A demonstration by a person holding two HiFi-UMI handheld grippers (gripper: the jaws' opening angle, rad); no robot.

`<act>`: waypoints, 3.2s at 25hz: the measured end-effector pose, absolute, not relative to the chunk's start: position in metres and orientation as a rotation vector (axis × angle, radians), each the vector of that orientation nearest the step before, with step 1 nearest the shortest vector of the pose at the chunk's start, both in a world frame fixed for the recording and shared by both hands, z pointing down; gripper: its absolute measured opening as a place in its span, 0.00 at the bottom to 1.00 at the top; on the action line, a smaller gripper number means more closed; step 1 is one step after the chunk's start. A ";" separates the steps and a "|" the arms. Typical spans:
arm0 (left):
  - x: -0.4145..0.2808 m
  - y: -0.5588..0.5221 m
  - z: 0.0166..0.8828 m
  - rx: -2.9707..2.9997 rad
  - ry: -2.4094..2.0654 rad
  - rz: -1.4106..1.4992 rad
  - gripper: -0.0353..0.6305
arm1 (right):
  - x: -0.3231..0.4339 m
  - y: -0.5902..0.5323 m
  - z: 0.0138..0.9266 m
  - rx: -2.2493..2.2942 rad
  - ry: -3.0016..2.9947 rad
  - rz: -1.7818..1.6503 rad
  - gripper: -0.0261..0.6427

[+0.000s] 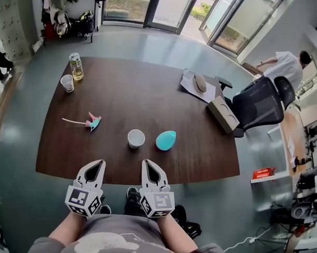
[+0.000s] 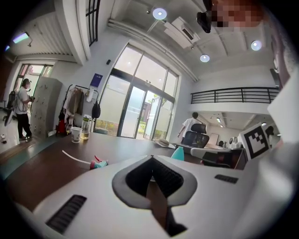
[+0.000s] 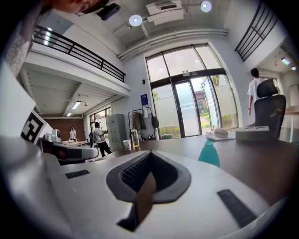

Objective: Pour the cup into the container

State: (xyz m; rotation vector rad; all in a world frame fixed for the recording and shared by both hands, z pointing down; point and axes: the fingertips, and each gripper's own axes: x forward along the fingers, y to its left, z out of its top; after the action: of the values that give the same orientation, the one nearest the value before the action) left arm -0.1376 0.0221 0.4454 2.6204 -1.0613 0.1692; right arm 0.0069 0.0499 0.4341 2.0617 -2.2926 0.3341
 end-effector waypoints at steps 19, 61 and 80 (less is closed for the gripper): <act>-0.083 -0.023 0.454 2.558 -1.291 0.169 0.06 | 0.058 0.004 0.460 1.826 -2.441 0.387 0.02; -0.072 -0.099 0.535 2.523 -1.113 0.360 0.06 | 0.006 -0.074 0.569 1.575 -2.269 0.397 0.56; -0.076 -0.106 0.538 2.521 -1.091 0.391 0.06 | -0.002 -0.101 0.564 1.611 -2.308 0.367 0.57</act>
State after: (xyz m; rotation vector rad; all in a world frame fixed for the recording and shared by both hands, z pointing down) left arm -0.0759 -0.1059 0.5380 2.5214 -1.0912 0.3912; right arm -0.0023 -0.1014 0.5639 1.6111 -2.3076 0.3670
